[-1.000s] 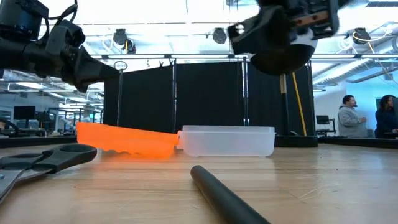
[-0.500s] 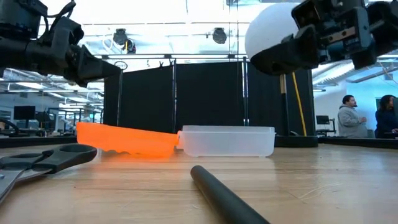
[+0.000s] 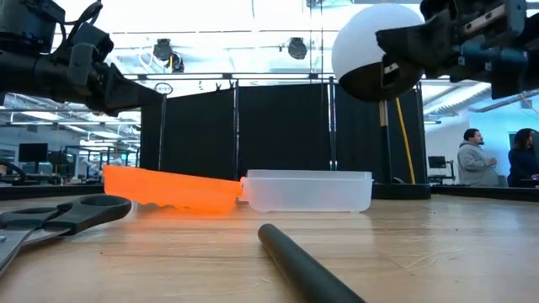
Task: Pick & place school supplies into a supply box
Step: Put the black pen into the supply box
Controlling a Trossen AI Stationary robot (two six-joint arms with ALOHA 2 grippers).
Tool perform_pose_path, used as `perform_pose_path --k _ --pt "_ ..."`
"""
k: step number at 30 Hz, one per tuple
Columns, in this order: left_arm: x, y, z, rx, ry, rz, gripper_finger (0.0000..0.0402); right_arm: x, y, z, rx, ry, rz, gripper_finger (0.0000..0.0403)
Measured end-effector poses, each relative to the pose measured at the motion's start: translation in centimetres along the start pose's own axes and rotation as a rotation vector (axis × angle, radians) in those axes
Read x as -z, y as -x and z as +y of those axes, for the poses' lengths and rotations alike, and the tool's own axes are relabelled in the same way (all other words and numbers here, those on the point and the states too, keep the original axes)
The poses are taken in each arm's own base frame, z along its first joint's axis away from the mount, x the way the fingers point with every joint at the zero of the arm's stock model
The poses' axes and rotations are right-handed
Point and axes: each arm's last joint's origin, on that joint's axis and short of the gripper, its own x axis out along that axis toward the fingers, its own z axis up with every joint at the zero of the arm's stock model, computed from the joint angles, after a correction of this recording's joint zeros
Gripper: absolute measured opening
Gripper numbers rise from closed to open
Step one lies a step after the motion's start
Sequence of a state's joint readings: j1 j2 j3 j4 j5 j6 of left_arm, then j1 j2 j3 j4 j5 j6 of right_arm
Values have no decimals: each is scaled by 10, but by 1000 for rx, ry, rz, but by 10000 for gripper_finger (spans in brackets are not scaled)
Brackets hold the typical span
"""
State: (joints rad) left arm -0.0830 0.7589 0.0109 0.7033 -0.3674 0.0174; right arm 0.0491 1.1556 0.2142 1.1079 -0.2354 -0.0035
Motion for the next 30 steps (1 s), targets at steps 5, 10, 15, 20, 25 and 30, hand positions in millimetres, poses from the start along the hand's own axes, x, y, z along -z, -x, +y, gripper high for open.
perform_pose_path --k 5,10,15,20,25,30 --pt "2 0 -1 18 38 20 37 7 6 2 64 -33 8 1" --pt "2 0 -1 25 67 17 37 12 8 1 97 18 54 1" --pt "3 0 -1 15 108 27 37 12 8 1 97 51 56 1" --pt "-5 -4 -6 95 188 75 37 13 8 1 97 60 57 1" --pt "-34 -19 -34 255 168 266 37 12 8 1 96 101 59 1" --pt "-41 -36 -75 323 -1 299 37 12 8 1 96 102 58 1"
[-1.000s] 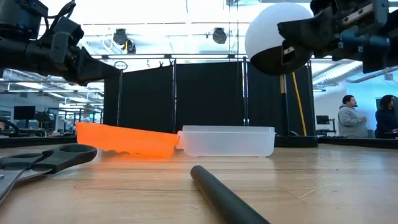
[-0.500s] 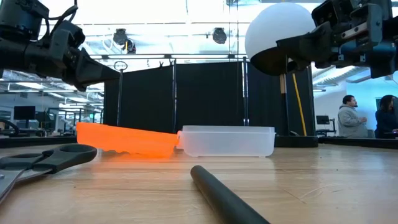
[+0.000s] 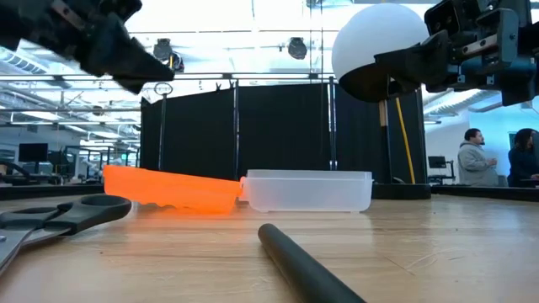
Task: Pick & place school supplies into a supply box
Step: Put the black pen into the supply box
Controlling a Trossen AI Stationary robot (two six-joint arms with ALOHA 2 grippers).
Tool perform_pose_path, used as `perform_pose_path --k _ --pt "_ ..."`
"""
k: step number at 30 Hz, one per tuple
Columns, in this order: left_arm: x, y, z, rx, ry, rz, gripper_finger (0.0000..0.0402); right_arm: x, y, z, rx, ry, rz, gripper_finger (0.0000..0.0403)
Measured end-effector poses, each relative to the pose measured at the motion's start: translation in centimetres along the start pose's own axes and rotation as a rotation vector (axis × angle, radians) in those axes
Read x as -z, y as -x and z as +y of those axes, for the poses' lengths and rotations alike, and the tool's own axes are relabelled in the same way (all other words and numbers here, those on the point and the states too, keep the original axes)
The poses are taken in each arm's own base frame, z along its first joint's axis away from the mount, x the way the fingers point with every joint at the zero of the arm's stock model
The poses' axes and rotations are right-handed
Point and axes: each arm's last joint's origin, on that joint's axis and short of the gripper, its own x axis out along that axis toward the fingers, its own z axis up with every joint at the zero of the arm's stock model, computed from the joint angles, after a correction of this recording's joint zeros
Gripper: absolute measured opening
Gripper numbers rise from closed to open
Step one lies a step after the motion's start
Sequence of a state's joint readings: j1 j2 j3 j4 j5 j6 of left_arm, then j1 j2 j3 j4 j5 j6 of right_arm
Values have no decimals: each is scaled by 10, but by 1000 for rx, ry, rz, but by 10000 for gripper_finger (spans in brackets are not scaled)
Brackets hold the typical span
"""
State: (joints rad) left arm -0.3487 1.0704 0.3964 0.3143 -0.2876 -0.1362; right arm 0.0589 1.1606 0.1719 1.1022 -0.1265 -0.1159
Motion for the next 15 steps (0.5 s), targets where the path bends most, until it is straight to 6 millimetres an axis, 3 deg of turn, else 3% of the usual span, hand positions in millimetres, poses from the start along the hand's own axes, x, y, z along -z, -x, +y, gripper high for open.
perform_pose_path --k 7,15 --pt "-43 -42 -32 -82 -93 -30 37 -1 0 0 1 2 -8 0" --pt "-67 -93 -61 142 -119 4 37 -6 0 -1 6 -18 -56 1"
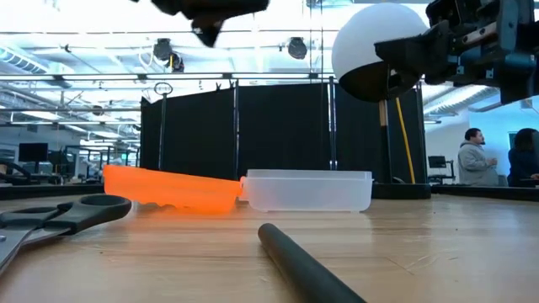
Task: Pick & place school supplies into a supply box
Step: Put the black pen into the supply box
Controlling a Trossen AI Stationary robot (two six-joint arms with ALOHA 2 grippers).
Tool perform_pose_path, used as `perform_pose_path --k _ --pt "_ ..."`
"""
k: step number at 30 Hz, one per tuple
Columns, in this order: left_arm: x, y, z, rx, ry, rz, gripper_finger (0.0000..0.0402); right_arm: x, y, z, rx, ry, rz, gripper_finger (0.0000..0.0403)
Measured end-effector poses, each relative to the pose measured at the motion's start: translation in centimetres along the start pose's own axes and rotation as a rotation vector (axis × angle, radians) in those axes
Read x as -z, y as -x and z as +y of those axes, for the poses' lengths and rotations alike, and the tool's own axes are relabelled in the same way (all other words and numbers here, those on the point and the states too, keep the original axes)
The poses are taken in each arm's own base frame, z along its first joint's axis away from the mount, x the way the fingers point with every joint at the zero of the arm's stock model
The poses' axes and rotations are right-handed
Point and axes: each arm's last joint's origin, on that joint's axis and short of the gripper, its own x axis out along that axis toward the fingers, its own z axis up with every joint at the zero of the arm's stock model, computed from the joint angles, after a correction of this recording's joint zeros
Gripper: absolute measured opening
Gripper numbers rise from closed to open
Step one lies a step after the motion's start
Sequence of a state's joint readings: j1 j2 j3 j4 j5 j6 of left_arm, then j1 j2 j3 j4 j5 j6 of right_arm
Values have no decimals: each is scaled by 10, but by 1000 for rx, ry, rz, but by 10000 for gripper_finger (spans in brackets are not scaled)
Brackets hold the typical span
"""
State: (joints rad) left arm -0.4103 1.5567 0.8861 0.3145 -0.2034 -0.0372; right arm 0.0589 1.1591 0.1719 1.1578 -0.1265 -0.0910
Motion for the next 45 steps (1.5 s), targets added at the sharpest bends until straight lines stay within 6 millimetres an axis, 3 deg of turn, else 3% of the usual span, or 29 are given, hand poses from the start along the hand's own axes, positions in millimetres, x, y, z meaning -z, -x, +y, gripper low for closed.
perform_pose_path --k 7,15,18,24,31,36,45 --pt "-14 -59 -25 143 85 253 37 -1 0 0 -3 -19 -13 2" --pt "-22 -96 -74 172 -301 548 37 -1 0 0 -4 -26 -9 2" --pt "-23 -105 -87 193 -366 558 37 -1 0 0 -4 -24 -13 1" --pt "-22 -116 -94 213 -405 583 53 -3 0 0 -3 2 -27 1" --pt "0 -115 -92 223 -469 702 157 -4 0 0 -4 5 -40 1" --pt "3 -116 -92 226 -544 699 217 -4 0 0 -4 6 -43 0" --pt "9 -120 -85 254 -681 679 242 -3 0 0 -5 5 -36 0"
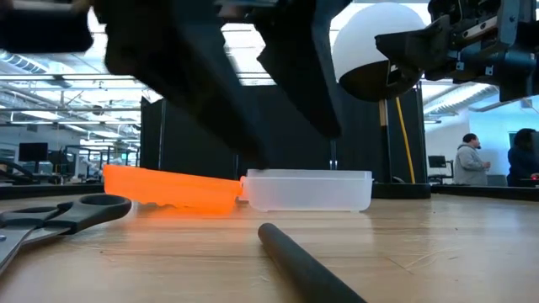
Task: Pick & place school supplies into a supply box
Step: Put the black pen into the supply box
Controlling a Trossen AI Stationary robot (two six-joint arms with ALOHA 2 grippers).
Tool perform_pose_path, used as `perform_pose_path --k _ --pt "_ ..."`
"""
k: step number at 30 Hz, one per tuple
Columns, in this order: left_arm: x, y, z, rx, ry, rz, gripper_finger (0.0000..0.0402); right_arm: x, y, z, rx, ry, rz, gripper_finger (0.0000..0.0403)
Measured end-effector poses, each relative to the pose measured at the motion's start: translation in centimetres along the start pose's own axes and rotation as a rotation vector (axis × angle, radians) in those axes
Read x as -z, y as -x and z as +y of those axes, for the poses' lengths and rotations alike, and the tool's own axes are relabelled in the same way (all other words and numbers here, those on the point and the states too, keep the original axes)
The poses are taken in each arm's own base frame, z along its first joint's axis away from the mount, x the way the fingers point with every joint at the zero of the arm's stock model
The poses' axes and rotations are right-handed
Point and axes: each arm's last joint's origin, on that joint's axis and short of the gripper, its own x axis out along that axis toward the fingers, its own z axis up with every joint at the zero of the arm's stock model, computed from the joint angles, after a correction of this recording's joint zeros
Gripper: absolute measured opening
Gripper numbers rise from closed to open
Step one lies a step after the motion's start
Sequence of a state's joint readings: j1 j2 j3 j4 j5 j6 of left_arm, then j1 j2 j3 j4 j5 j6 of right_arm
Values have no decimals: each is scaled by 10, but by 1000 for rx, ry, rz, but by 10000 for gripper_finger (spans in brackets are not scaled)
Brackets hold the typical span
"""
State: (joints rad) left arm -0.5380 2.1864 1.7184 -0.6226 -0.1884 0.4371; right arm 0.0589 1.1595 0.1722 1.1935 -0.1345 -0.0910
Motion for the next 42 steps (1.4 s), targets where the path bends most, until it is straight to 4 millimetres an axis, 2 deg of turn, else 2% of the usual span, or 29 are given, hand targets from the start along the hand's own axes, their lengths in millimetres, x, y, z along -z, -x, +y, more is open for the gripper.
perform_pose_path --k 8,15,23,30,35,42 --pt "16 -18 -15 106 -192 -23 235 2 0 0 -2 -29 24 0" --pt "17 -26 -16 65 -259 -86 237 2 0 0 -2 -30 25 0" --pt "22 -28 -6 130 -280 -125 237 4 0 0 -3 -33 45 0" --pt "38 -31 12 220 -210 -117 237 6 0 1 -5 -35 64 0" --pt "44 -33 24 243 -255 -147 237 7 0 1 -6 -36 69 0" --pt "50 -49 22 290 -315 -155 236 10 0 1 -7 -40 99 0"
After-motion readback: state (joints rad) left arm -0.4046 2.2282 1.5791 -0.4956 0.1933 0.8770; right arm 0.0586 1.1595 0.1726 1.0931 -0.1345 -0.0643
